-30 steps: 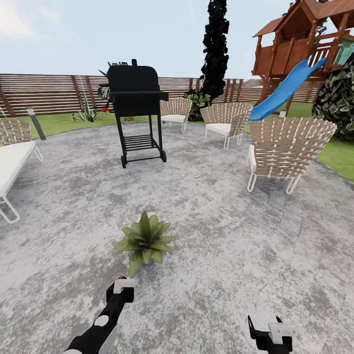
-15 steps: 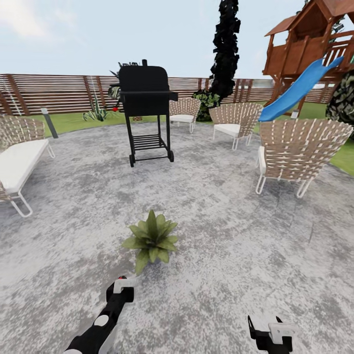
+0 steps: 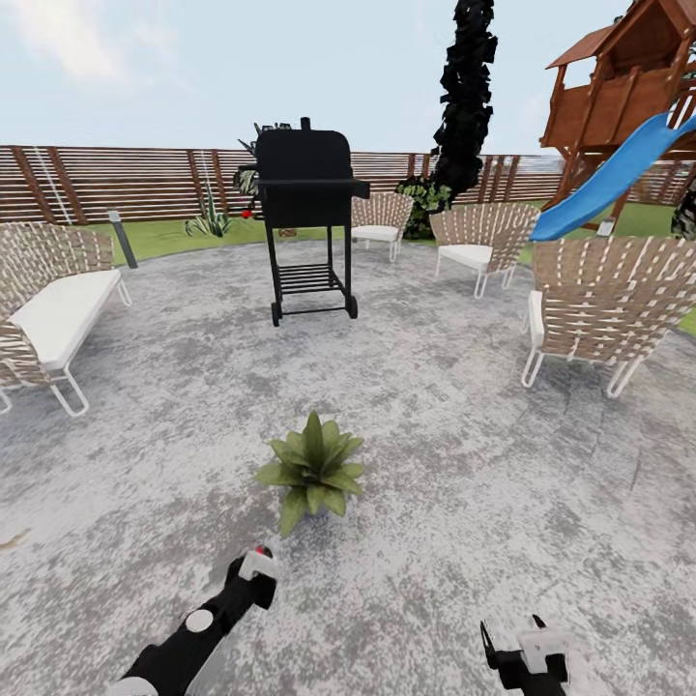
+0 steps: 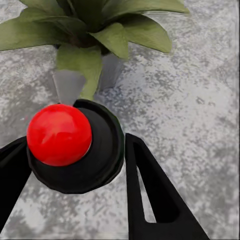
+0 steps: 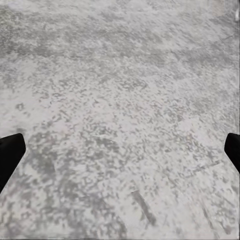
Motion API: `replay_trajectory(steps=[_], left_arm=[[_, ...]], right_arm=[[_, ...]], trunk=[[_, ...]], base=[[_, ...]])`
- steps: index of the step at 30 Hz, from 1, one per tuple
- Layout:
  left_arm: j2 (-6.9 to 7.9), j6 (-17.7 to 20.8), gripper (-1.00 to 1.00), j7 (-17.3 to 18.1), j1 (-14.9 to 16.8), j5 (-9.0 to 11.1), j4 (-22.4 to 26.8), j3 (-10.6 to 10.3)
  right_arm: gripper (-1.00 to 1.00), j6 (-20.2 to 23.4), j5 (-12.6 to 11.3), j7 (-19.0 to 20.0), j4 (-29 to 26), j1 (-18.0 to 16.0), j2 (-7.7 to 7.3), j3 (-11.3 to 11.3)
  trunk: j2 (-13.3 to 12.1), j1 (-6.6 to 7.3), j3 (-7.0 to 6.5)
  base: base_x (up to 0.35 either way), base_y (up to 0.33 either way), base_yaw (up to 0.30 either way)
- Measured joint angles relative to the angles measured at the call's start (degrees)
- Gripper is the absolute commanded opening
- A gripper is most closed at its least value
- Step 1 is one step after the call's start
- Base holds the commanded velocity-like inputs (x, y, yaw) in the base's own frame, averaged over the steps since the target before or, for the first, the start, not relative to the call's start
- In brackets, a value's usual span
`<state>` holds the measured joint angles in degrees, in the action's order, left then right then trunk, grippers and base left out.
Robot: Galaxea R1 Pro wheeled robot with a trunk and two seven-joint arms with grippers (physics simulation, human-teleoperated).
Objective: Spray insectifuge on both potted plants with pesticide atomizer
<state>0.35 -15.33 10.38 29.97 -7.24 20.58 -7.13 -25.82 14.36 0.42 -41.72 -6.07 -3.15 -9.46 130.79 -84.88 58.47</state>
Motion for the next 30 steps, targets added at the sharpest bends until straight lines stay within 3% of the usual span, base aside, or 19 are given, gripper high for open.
replay_trajectory(steps=[1,3,4,6,7,8,10,12,14,17,23,25,27,28,30], left_arm=[[1.22,1.37,-1.0,3.33,0.09,-0.97,0.13,-0.08],[2.44,2.36,-1.0,8.85,0.2,-2.5,0.27,-0.19],[3.78,3.32,-1.0,18.23,0.66,-7.88,1.17,-0.32],[4.16,4.73,-1.0,21.69,1.05,-11.98,1.89,-0.16],[4.25,7.76,-1.0,24.0,1.41,-16.13,3.38,-0.09],[4.22,9.97,-1.0,25.39,1.57,-18.09,4.57,-0.05],[4.11,12.14,-1.0,28.26,1.68,-20.49,6.12,-0.12],[4.01,13.53,-1.0,32.4,1.83,-23.15,7.67,-0.06],[4.09,14.21,-1.0,36.65,2.03,-25.88,8.79,-0.01],[4.16,14.59,-1.0,41.3,2.48,-29.78,9.45,0.01],[4.18,15.17,-1.0,43.13,2.61,-35.2,9.62,0.04],[3.66,15.33,-1.0,45.51,2.62,-37.67,9.63,-0.03],[3.53,15.35,-1.0,45.83,2.6,-38.53,9.63,-0.02],[3.42,15.38,-1.0,45.96,2.59,-39.36,9.63,0.01],[3.33,15.4,-1.0,46.07,2.59,-40.33,9.63,0.05]], right_arm=[[1.0,0.12,4.79,0.08,-0.02,-0.07,-0.07,0.19],[1.0,0.72,10.74,0.6,-0.03,-0.46,-0.08,0.37],[1.0,5.52,16.71,8.63,-0.02,-3.6,-0.02,0.62],[1.0,9.32,17.7,16.27,-0.02,-6.55,0.0,0.63],[1.0,13.13,18.09,25.26,-0.02,-9.72,0.05,0.66],[1.0,14.52,18.24,30.41,-0.02,-11.64,0.1,0.81],[1.0,15.38,18.43,36.2,-0.01,-13.74,0.16,2.2],[1.0,15.76,18.79,40.36,0.01,-15.37,0.19,5.44],[1.0,15.89,19.12,42.81,-0.02,-16.53,0.24,8.84],[1.0,16.04,19.11,44.3,0.01,-17.98,0.51,11.98],[1.0,15.96,19.14,44.76,0.19,-18.56,0.81,12.93],[1.0,15.96,19.14,44.79,0.28,-18.6,1.14,13.12],[1.0,15.97,19.13,44.79,0.35,-18.6,1.63,13.15],[-1.0,15.96,19.13,44.8,0.41,-18.61,2.11,13.16],[-1.0,15.94,19.13,44.8,0.5,-18.61,2.72,13.4]], trunk=[[0.0,0.0,0.0],[0.0,0.0,0.0],[0.0,0.0,-0.01],[0.0,0.0,-0.01],[0.0,0.0,-0.01],[0.0,0.0,-0.01],[0.0,0.0,-0.01],[0.0,0.0,-0.01],[0.0,0.0,-0.01],[0.0,0.0,-0.01],[0.0,0.0,-0.01],[0.0,0.0,0.0],[0.0,0.0,-0.01],[0.0,0.0,-0.01],[0.0,0.0,-0.01]], base=[[0.0,0.0,0.0],[0.0,0.0,0.0],[0.0,0.0,0.0],[0.0,0.0,0.0],[0.0,0.0,0.0],[0.0,0.0,0.0],[0.0,0.0,0.0],[0.0,0.0,0.0],[0.0,0.0,0.0],[0.0,0.0,0.0],[0.0,0.0,0.0],[0.0,0.0,0.0],[0.0,0.0,0.0],[0.0,0.0,0.0],[0.0,0.0,0.0]])
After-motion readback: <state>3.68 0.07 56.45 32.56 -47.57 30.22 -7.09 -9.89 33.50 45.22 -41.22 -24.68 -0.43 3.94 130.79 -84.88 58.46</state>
